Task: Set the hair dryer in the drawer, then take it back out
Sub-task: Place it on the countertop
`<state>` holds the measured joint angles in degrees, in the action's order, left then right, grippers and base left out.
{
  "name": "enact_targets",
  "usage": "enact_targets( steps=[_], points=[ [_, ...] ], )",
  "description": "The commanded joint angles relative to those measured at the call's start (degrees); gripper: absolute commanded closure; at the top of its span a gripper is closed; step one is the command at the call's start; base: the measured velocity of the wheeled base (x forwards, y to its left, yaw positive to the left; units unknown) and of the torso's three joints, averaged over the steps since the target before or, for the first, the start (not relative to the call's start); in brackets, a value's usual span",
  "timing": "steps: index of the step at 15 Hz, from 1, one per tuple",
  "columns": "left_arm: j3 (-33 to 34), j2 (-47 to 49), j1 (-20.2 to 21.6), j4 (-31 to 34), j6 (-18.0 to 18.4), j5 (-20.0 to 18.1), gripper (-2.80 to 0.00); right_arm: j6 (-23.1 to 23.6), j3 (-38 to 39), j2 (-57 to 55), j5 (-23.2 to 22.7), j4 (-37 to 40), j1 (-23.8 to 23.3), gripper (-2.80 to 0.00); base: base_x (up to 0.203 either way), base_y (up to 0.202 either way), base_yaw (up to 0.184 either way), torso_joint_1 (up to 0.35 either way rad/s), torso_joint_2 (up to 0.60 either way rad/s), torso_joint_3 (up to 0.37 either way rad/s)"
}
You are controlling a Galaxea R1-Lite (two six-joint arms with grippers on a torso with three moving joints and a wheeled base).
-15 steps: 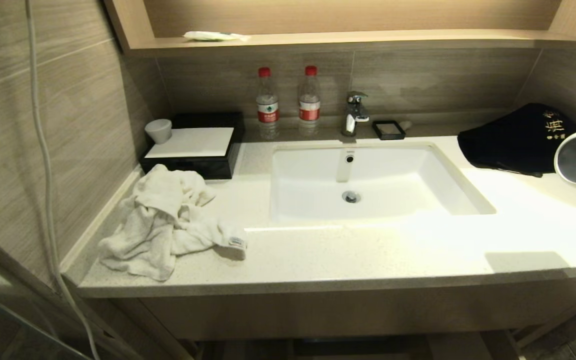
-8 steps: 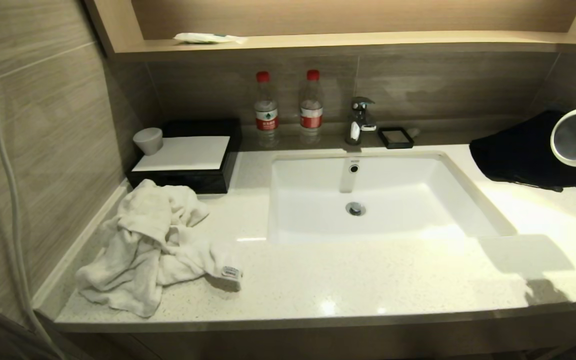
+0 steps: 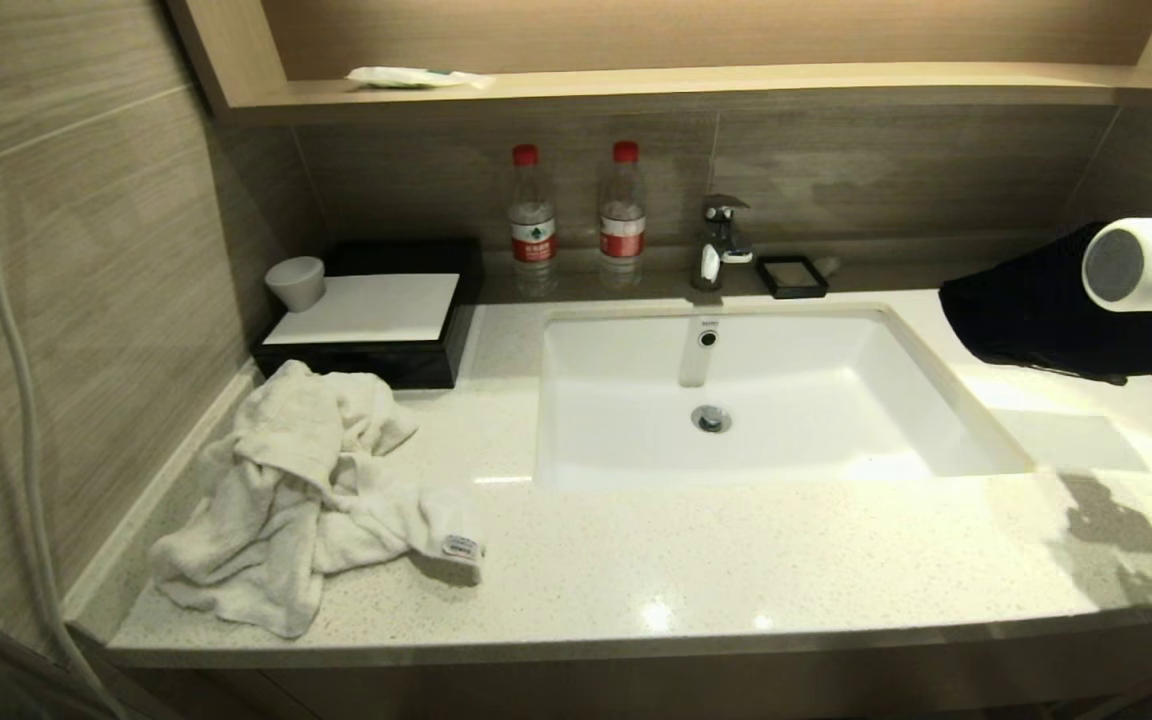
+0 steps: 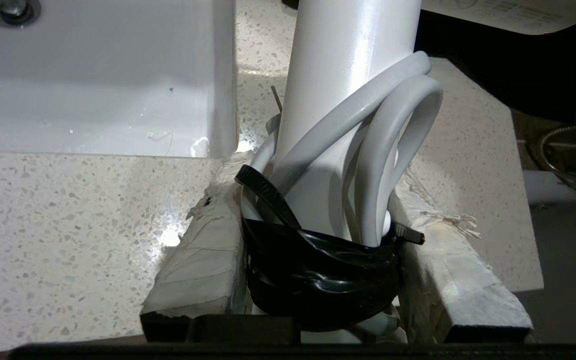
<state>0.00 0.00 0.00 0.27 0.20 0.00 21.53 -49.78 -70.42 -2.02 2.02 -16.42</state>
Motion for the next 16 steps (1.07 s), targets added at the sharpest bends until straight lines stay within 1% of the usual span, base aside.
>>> enact_targets(
  steps=[1, 2, 3, 5, 7, 12, 16],
  points=[
    [0.09, 0.00, 0.00, 0.00, -0.02, 0.00, 0.00, 5.76, -1.22, -6.21, -5.77, 0.90, -3.17, 0.00, 0.000, 0.000, 0.000, 0.000, 0.00, 0.000],
    [0.09, 0.09, 0.00, 0.00, -0.02, 0.00, 0.00, 10.42, -1.53, -8.15, -8.96, 1.79, -4.56, 0.00, 0.000, 0.000, 0.000, 0.000, 0.00, 0.000],
    [0.09, 0.09, 0.00, 0.00, -0.02, 0.00, 0.00, 14.31, -1.70, -10.07, -11.03, 2.17, -5.61, 0.00, 0.000, 0.000, 0.000, 0.000, 0.00, 0.000],
    [0.08, 0.09, 0.00, 0.00, -0.02, 0.00, 0.00, 17.80, -2.34, -13.95, -14.18, 2.31, -6.60, 0.00, 0.000, 0.000, 0.000, 0.000, 0.00, 0.000],
    [0.09, 0.09, 0.00, 0.00, -0.02, 0.00, 0.00, 18.56, -4.29, -17.86, -15.40, 1.84, -7.39, 0.00, 0.000, 0.000, 0.000, 0.000, 0.00, 0.000],
    [0.09, 0.09, 0.00, 0.00, -0.02, 0.00, 0.00, 19.60, -12.95, -26.56, -15.56, 1.40, -9.12, 0.00, 0.000, 0.000, 0.000, 0.000, 0.00, 0.000],
    [0.09, 0.09, 0.00, 0.00, -0.02, 0.00, 0.00, 20.38, -13.41, -28.29, -15.06, 2.10, -9.15, 0.00, 0.000, 0.000, 0.000, 0.000, 0.00, 0.000]
  ],
)
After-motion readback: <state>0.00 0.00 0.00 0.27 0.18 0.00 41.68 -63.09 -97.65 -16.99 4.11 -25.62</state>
